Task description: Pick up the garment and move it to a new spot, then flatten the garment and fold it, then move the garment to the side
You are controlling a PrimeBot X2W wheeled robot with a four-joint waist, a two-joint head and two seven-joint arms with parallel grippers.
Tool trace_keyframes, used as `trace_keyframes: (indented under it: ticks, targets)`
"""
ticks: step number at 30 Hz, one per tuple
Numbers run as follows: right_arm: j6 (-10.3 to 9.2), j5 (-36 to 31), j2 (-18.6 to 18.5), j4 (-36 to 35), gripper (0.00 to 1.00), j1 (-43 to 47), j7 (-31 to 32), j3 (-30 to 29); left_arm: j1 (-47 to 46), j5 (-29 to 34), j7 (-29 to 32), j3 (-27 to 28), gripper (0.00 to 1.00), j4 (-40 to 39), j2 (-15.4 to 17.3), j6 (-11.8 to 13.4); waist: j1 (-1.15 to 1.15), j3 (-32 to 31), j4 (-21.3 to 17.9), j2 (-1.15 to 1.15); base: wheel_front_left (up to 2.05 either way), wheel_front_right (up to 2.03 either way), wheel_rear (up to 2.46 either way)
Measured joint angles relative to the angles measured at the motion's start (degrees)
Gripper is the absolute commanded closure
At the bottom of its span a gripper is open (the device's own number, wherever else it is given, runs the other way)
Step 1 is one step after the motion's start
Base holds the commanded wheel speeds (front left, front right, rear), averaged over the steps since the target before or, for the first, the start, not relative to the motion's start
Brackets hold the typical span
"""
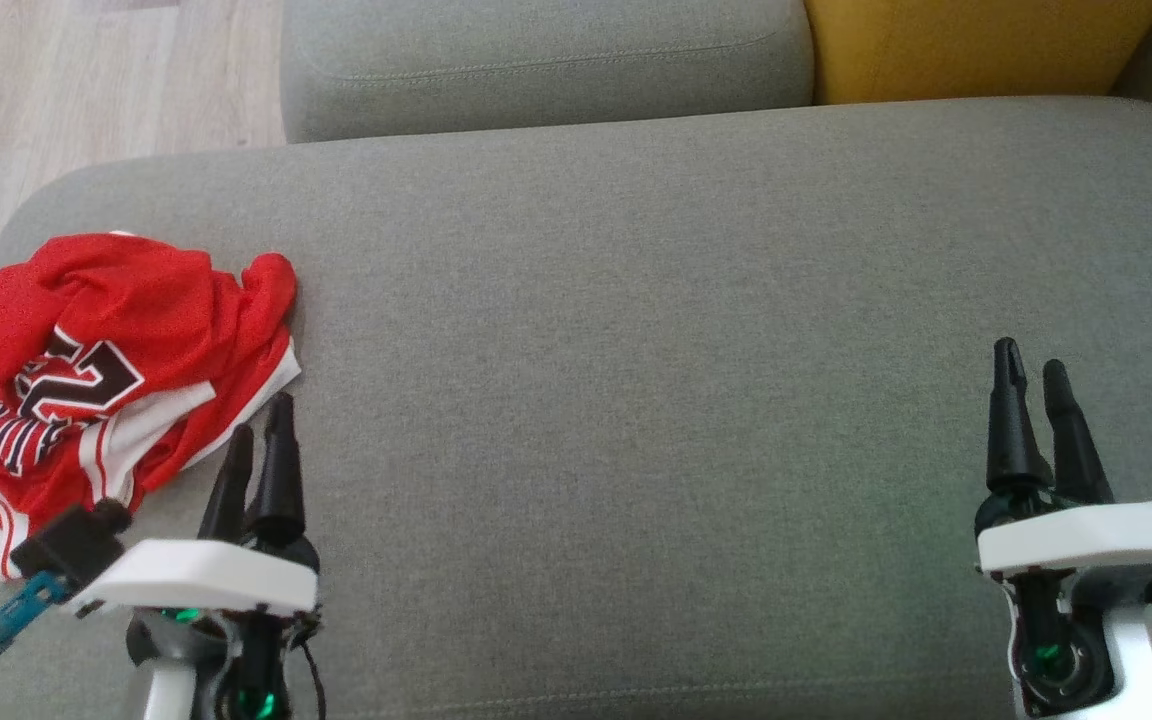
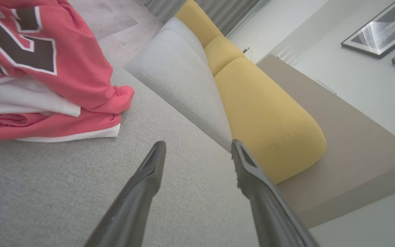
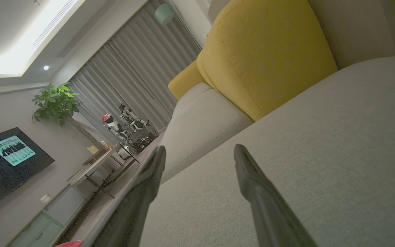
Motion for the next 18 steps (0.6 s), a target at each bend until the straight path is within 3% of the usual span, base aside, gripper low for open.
trace_keyframes:
  ticks: [5,18]
  targets:
    - [0.00,-4.90,0.00,-0.31,0.00,0.00,-1.02,0.15,-0.01,5.71,-0.92,-3.71,0.00,-0.41,2.01,3.31,0.00,-0.13,-0.15,0.00,0.00,0.00,0.00]
    - [0.00,-16.79,0.00,-0.12,0.00,0.00,-2.92,1.46,-1.33,17.22,-3.07,-17.14,0.00,1.11,9.43,16.59,0.00,-0.36,-0.56,0.00,0.00,0.00,0.00]
